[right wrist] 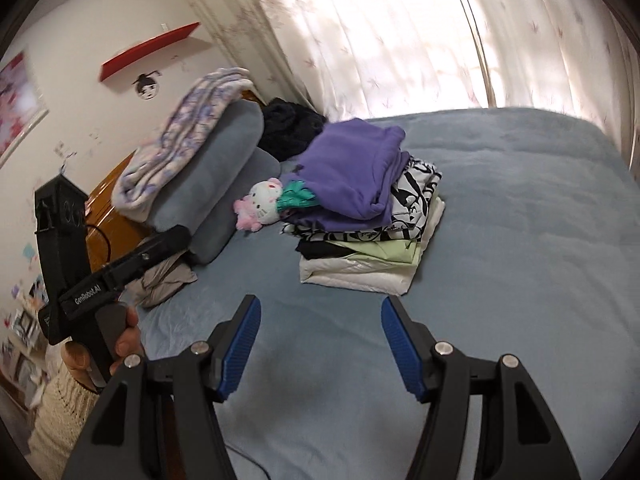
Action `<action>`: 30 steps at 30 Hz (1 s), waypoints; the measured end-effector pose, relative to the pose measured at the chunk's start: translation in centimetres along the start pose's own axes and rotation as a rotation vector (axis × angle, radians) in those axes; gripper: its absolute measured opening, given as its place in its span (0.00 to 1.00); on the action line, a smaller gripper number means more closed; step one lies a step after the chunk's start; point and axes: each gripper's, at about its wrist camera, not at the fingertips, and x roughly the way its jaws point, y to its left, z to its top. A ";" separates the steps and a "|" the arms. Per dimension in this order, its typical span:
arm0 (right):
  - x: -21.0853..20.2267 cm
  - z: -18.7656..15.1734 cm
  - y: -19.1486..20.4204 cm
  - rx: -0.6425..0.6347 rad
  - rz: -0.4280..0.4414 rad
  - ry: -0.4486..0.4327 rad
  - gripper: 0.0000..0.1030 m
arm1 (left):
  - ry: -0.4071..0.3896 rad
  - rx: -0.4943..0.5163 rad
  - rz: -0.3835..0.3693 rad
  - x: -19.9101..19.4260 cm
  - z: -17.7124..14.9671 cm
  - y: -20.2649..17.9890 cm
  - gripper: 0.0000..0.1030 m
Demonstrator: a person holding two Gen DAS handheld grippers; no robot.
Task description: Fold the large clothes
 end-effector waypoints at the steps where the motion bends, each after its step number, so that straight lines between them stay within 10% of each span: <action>1: -1.2 -0.7 0.4 -0.013 -0.007 -0.005 0.62 | 0.002 0.010 -0.008 -0.7 -0.5 -1.0 0.99; 11: -6.3 -8.3 -0.8 -0.021 -0.128 0.024 0.63 | 0.073 -0.016 -0.097 -3.6 -8.1 -7.1 1.00; 30: -4.9 -22.1 -5.9 0.066 -0.327 0.088 0.63 | 0.200 0.051 0.093 -0.2 -22.5 -11.7 1.00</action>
